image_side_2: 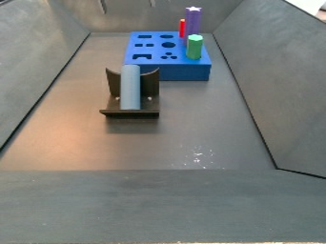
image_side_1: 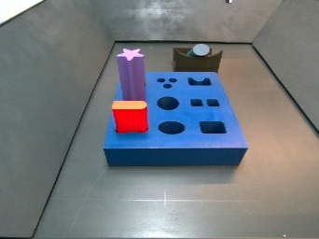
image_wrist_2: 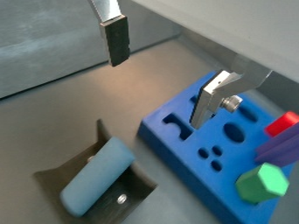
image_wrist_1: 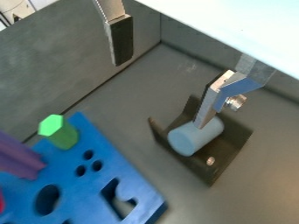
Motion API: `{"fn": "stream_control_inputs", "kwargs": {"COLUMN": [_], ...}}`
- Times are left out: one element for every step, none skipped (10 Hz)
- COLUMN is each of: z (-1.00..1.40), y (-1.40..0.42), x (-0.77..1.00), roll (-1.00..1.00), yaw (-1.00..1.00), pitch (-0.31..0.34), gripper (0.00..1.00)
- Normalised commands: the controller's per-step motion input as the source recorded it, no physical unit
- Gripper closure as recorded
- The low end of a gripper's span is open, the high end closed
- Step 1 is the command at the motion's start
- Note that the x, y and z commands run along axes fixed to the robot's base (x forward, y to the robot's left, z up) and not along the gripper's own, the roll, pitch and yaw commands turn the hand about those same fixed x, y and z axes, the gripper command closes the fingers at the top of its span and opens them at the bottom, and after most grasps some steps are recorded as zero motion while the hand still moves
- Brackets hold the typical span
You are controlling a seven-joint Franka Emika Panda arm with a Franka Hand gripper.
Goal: Pick up the oval object. Move up. Place the oval object on the fixture. Regrasp the oval object. Move to above the board. Insert the oval object.
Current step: Regrasp the oval object.
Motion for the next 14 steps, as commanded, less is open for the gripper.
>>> {"fn": "stream_control_inputs", "kwargs": {"z": [0.01,0.01,0.01,0.01,0.01,0.01,0.02,0.02,0.0,-0.01,-0.01,-0.01,-0.01,-0.01], "y": [-0.02,-0.02,-0.02,-0.02,-0.02,-0.01,-0.02,-0.02,-0.02,-0.02,-0.02,-0.03,-0.03,-0.03], "x": [-0.05,-0.05,-0.04,-0.04,-0.04,-0.04,-0.03,-0.02,0.0,0.01,0.03,0.04,0.05,0.06], "roll": [1.0,1.0,1.0,1.0,1.0,1.0,1.0,1.0,1.0,1.0,1.0,1.0,1.0,1.0], "yaw": [0.02,0.03,0.03,0.03,0.03,0.03,0.03,0.03,0.03,0.03,0.02,0.03,0.03,0.03], "pitch": [-0.024,-0.031,-0.037,-0.043,-0.045,-0.045,-0.041,-0.04,-0.034,-0.029,-0.016,0.001,0.023,0.055], "gripper": [0.0,0.0,0.0,0.0,0.0,0.0,0.0,0.0,0.0,0.0,0.0,0.0,0.0,0.0]}}
